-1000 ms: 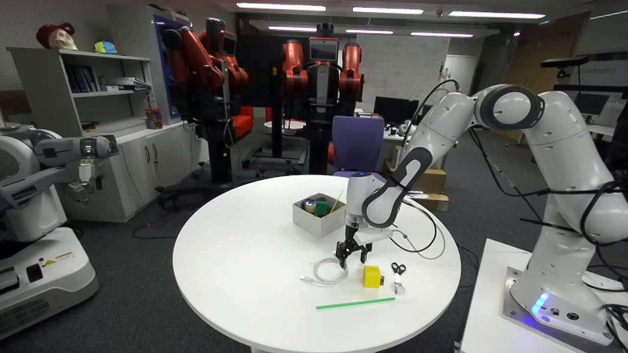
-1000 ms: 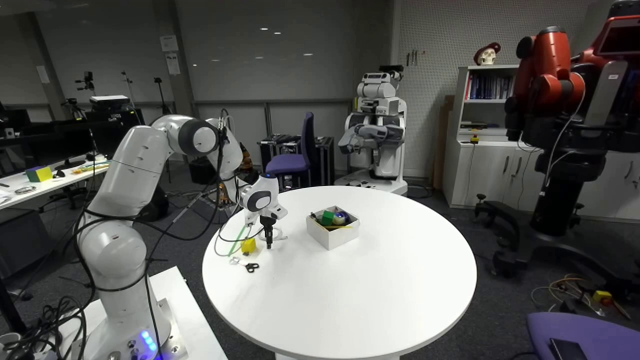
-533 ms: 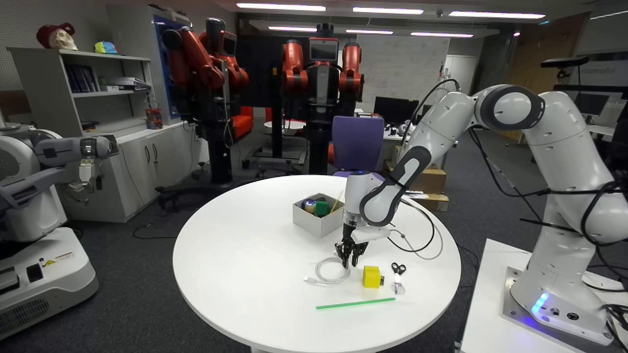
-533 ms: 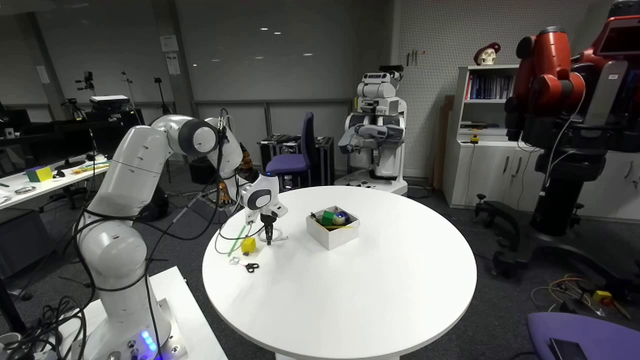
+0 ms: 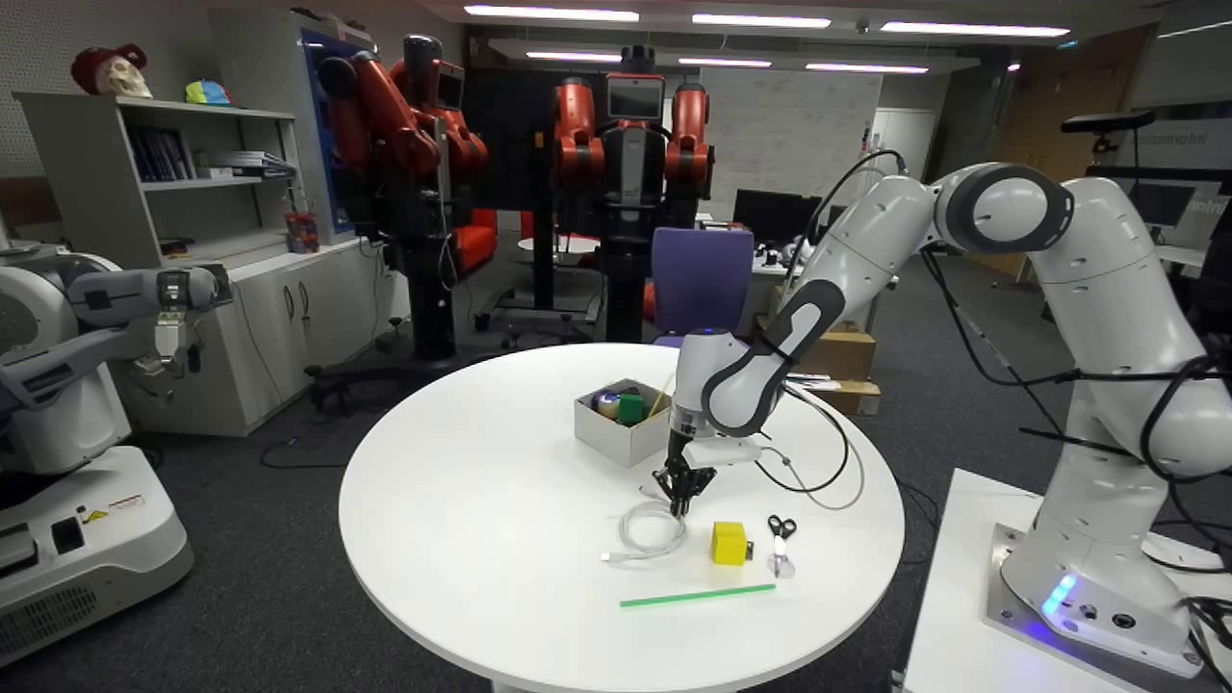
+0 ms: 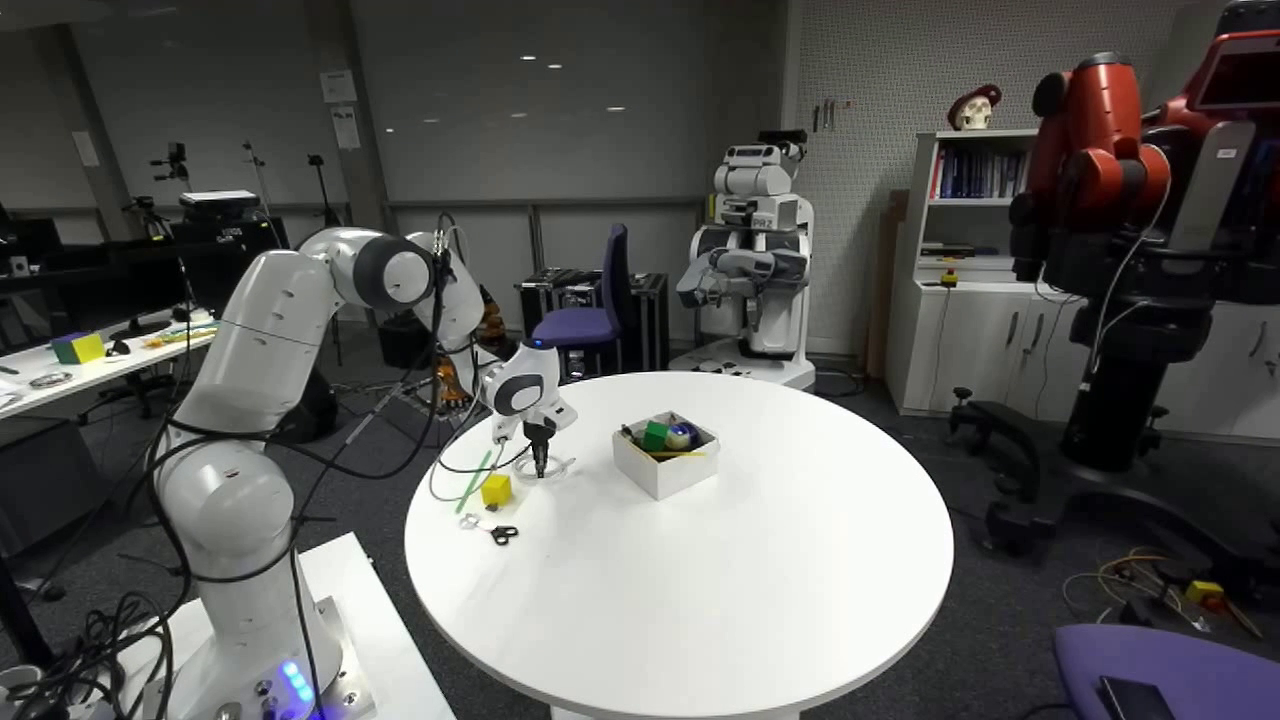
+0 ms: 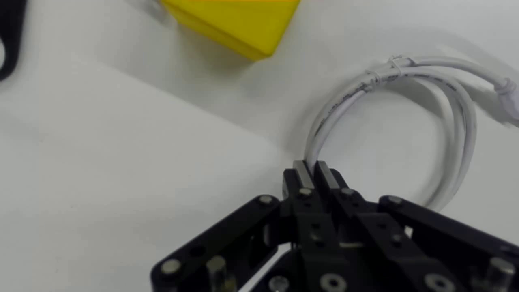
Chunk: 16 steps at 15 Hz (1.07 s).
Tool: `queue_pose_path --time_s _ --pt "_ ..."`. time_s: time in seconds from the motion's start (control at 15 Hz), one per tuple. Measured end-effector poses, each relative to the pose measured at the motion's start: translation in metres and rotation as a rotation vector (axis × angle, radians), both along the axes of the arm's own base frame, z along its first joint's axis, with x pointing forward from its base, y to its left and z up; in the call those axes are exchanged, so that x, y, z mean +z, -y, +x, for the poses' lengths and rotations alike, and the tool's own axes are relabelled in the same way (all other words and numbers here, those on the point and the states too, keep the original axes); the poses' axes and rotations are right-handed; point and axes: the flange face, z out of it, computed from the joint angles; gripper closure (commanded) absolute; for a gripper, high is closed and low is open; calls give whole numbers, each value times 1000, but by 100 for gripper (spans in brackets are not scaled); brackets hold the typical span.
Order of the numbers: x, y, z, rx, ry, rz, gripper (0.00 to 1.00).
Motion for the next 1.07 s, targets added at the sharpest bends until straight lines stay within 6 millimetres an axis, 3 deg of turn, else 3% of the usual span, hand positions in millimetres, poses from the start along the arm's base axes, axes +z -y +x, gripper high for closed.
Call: queue_pose_path --time_s 0.2,0.67,0.87,1.07 --pt "27 4 11 -36 76 33 98" --pt "120 21 32 -118 267 95 98" --pt "144 49 42 -162 318 85 98" --pt "147 83 54 -215 336 59 98"
